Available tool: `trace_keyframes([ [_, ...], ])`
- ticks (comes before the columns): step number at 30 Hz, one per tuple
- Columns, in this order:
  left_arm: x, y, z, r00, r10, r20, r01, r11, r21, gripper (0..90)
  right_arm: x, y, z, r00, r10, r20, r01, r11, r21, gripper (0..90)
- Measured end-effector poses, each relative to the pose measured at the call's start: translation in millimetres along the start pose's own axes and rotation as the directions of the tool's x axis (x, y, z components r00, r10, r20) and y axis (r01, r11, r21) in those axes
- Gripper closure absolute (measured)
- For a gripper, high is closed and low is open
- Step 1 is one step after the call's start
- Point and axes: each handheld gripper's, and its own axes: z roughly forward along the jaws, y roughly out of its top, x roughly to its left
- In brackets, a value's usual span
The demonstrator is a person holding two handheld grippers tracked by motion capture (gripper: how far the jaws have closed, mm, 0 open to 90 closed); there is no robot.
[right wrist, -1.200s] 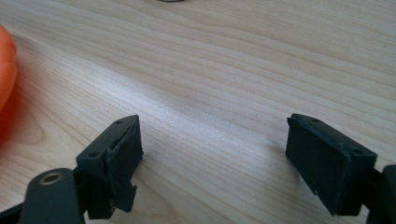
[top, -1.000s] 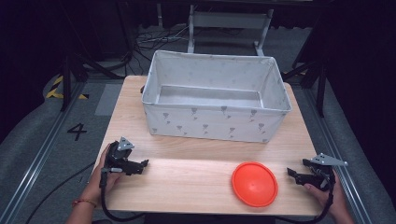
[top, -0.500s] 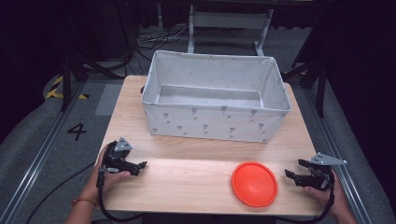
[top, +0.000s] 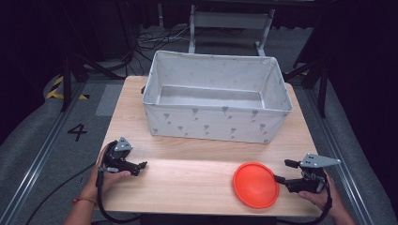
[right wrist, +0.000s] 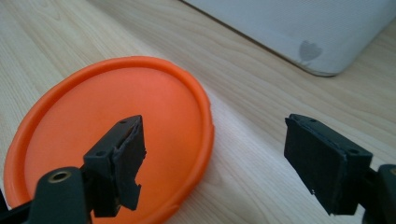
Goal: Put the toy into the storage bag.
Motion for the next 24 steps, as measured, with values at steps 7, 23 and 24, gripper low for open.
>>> trace_keyframes([
  [7,-0.3,0.0,-0.1,1.0000,-0.004,0.002,0.004,1.0000,0.002,0.4,4.8,1.4,19.2,0.9992,-0.011,-0.039,0.012,0.999,0.039,20.9],
  [23,0.0,-0.4,-0.7,0.9999,-0.009,-0.010,0.009,1.0000,0.002,0.5,14.1,-3.4,50.7,0.9987,-0.032,-0.039,0.036,0.993,0.109,42.4],
  [24,-0.2,-0.5,-0.6,0.9999,-0.012,-0.009,0.012,0.9999,0.001,0.5,14.4,-2.6,50.5,0.9989,-0.030,-0.035,0.034,0.993,0.115,45.0],
])
